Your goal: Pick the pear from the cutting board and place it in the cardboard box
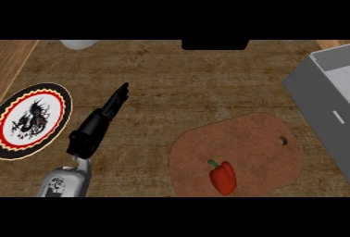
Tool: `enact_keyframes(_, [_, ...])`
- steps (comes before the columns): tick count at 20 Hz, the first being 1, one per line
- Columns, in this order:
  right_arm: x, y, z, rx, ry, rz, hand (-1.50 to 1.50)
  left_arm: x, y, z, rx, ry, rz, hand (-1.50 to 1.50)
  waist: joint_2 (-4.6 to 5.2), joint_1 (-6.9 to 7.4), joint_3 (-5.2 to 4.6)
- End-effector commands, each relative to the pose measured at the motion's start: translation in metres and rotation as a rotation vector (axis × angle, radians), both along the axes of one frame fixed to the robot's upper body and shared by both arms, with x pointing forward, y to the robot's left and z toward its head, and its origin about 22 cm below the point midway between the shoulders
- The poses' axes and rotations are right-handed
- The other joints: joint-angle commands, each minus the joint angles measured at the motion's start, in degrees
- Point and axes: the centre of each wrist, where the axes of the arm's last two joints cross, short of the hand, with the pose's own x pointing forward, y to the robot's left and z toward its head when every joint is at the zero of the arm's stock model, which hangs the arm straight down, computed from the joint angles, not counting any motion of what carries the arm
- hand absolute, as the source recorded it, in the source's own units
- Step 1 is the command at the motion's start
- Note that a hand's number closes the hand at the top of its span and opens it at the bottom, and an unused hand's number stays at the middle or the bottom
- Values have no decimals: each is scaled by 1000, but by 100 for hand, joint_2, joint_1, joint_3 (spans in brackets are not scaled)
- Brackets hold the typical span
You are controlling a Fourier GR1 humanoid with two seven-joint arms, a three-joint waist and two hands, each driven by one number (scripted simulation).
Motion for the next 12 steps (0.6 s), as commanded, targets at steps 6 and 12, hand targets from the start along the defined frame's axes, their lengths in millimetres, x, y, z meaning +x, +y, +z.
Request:
enact_keyframes(6, [68,19,17,49,28,-11,150,7,-5,-2,6,12,-11,0,14,57,3])
enact_keyframes(12, [106,3,3,52,20,-76,150,15,-7,4,22,-15,-6,0,21,73,6])
